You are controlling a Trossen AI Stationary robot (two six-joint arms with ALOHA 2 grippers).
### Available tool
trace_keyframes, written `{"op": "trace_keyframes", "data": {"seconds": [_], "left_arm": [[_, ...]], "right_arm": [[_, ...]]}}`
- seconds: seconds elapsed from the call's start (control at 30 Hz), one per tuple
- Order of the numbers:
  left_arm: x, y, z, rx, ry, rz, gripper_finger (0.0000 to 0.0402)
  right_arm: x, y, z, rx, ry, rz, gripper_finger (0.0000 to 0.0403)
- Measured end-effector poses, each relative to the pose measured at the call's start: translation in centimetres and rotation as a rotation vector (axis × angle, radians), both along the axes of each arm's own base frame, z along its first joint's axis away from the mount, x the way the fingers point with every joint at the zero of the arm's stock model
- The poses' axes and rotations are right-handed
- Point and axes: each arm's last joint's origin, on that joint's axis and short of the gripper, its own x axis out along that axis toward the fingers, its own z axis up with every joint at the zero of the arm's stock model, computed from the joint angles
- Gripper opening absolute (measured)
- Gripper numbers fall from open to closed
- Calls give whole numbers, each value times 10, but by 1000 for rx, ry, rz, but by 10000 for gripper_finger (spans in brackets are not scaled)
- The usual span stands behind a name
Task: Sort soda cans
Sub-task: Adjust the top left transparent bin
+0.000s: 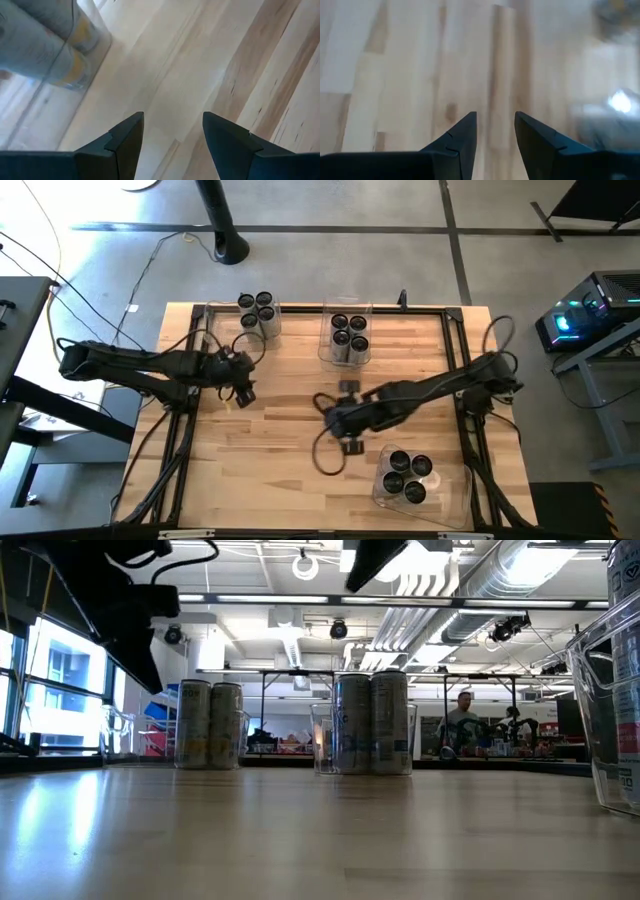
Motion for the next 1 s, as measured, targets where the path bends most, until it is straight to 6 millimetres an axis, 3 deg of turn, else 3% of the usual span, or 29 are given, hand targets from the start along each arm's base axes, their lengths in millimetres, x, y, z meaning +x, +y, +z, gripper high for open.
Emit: {"op": "trace_keyframes", "data": {"seconds": [0.17,0.37,0.47,0.57,0.73,1.0], "left_arm": [[-8,-5,-10,1,-37,10,200],[-11,-5,-16,13,-17,16,200],[-11,-5,-17,14,-21,30,200],[-8,-3,-15,89,-49,68,200],[7,1,-10,292,-104,40,200],[21,23,-11,356,-60,-28,200]], "right_arm": [[39,1,-36,77,-19,206,126],[77,-32,-70,78,-75,249,126],[78,-48,-75,77,-39,139,126],[70,-52,-75,91,25,22,126],[57,-29,-75,74,89,-34,126],[44,9,-74,-144,29,-100,126]]}}
